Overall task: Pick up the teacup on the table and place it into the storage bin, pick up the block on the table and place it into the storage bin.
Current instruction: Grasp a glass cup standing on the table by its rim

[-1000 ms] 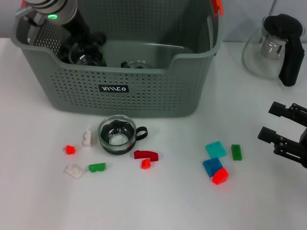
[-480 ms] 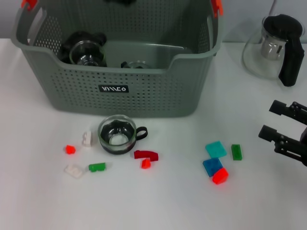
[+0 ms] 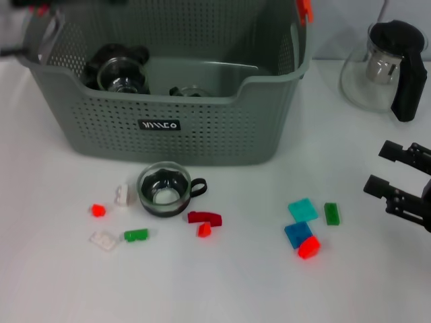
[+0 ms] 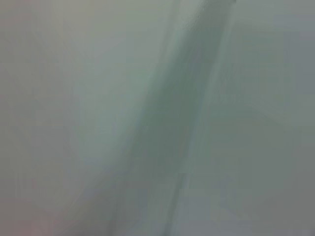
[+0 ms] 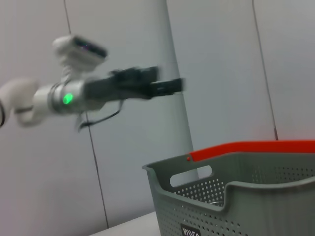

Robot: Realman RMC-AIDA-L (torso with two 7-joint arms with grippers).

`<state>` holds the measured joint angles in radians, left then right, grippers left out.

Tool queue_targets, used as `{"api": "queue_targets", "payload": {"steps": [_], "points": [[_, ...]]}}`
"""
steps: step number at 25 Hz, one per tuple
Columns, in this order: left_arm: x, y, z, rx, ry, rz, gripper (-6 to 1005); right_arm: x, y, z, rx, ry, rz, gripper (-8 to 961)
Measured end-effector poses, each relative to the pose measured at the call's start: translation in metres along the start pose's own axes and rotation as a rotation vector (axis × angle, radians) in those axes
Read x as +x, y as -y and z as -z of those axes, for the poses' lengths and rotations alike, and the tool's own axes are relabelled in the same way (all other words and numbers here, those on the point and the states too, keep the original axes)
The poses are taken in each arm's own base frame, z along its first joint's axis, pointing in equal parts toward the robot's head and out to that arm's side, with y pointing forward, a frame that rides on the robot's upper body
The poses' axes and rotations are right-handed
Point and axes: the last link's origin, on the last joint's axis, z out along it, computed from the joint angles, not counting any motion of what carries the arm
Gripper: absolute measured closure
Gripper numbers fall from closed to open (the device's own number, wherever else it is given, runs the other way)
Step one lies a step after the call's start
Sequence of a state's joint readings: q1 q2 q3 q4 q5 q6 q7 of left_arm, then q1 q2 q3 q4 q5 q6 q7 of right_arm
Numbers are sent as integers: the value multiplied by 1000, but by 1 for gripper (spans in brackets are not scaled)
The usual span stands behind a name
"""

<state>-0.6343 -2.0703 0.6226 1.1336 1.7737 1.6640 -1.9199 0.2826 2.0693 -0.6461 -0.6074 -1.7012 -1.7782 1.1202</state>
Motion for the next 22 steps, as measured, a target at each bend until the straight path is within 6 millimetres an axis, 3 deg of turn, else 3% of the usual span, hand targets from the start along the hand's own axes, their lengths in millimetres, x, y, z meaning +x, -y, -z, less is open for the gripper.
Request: {"api": "queue_targets", "payload": {"steps": [6, 12, 17, 22], "points": [[-49, -31, 39, -111, -34, -56, 217, 0, 0, 0, 2, -1, -15, 193], [-90, -39, 57, -121, 272, -23, 218, 1, 3, -2, 12, -11, -57, 193], [-95, -35, 59, -70, 538, -40, 219, 1, 7, -6, 12, -42, -81, 193], [-90, -37, 38, -53, 783, -141, 219, 1, 11, -13, 0, -84, -101, 193]]}}
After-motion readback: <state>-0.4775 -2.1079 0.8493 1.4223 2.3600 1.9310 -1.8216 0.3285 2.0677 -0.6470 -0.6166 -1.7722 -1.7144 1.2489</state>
